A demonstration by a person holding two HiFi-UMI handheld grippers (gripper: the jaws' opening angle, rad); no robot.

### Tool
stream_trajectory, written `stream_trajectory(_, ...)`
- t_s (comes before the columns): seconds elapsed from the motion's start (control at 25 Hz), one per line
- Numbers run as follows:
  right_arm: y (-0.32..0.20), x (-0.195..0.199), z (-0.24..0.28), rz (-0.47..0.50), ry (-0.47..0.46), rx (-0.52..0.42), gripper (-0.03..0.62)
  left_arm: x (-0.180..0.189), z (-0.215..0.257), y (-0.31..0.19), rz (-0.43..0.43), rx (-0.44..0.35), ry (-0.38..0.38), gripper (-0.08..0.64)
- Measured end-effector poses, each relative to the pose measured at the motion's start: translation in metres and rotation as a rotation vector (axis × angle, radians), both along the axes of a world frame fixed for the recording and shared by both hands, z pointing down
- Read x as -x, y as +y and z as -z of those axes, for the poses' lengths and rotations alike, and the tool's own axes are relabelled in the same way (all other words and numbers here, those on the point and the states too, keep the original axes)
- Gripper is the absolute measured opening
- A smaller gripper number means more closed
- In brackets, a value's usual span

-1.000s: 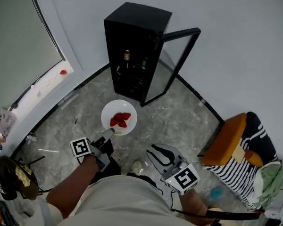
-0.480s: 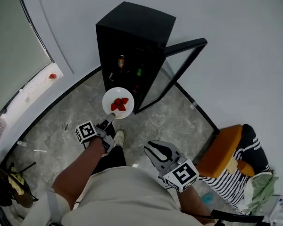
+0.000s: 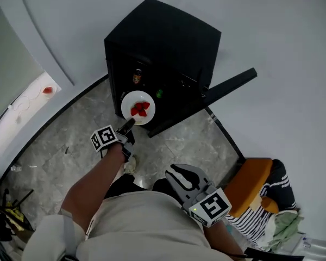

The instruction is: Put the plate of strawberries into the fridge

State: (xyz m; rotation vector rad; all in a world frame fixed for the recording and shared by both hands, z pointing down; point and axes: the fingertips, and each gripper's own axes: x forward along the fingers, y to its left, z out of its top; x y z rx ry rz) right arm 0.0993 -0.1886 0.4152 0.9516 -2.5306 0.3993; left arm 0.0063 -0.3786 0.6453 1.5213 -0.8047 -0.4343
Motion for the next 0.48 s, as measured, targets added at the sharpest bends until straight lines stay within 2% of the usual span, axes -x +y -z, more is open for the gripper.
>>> stream_trajectory(0.28, -0.043, -0.032, -0.002, 0.048, 0.038, 0.037, 0.087, -0.010, -0.033, -0.075, 0.085, 0.041, 0.008, 0.023)
stream_trajectory(0.48, -0.064, -0.073, 0.000, 0.056, 0.079, 0.062, 0.087, -0.022, -0.059, -0.109, 0.151, 0.089, 0.013, 0.023)
